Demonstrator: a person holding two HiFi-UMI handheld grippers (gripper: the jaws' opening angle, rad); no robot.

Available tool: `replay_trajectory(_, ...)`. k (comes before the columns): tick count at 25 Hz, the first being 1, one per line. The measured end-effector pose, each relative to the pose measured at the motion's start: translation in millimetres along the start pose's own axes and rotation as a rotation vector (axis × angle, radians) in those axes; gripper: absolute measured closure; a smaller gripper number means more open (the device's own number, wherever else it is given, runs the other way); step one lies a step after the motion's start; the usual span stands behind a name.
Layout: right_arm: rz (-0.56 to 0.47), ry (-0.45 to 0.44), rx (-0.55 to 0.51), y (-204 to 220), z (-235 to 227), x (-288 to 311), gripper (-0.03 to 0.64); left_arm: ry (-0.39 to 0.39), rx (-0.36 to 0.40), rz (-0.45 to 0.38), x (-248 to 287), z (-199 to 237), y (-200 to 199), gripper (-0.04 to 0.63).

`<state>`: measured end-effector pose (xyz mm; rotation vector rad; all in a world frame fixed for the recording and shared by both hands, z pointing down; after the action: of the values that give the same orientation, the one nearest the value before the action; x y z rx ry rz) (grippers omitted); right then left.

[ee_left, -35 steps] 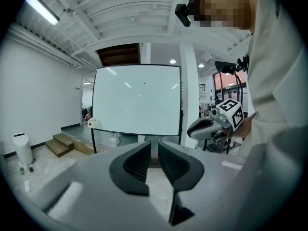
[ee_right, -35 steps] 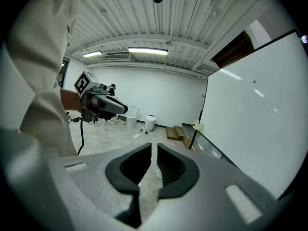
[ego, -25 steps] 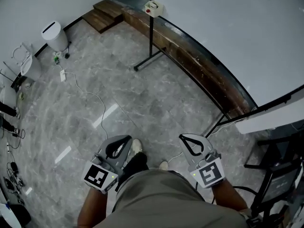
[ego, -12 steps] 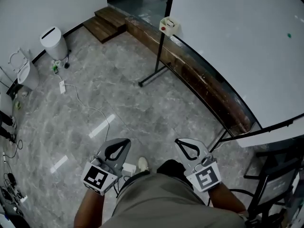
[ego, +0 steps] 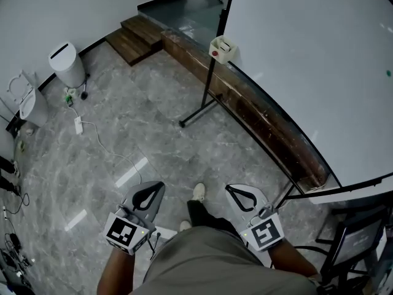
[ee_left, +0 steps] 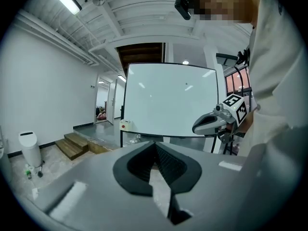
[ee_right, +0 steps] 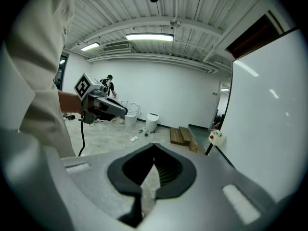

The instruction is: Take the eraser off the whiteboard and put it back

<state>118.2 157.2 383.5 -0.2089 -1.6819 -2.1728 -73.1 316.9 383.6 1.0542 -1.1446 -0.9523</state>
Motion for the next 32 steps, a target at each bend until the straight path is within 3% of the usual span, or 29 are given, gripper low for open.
replay_trajectory(10,-0.086,0.012,0.020,-15.0,-114.2,103.5,0.614,-0.018,0.067,0.020,108.1,101.6,-54.8,0.575)
replay_trajectory(17,-0.030,0.075,0.054,0.1,-173.1,138.0,0.614,0.036,0.109,0.022,194.7,156.9,-76.5,0.548)
replay_trajectory(26,0.059,0.271,0.140,11.7,-227.3,169.7,0.614,0.145,0.163,0.035,312.4,243.0,-95.2,0.487)
replay_trajectory(32,0.099,0.431,0.210,-2.3,-250.5,194.4,0.614,0.225,0.200,0.109,391.3,298.8,-104.6,0.453)
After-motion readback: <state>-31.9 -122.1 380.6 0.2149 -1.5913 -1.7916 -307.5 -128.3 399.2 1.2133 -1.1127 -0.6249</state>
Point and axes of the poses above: the fingertips, and each gripper's own axes: x forward along the fingers, z to its left, y out of its underside, the point moved 7 cm from there along -x, backward along the fingers, and after that the axes turned 9 degrees about y, right-handed, at the moved point
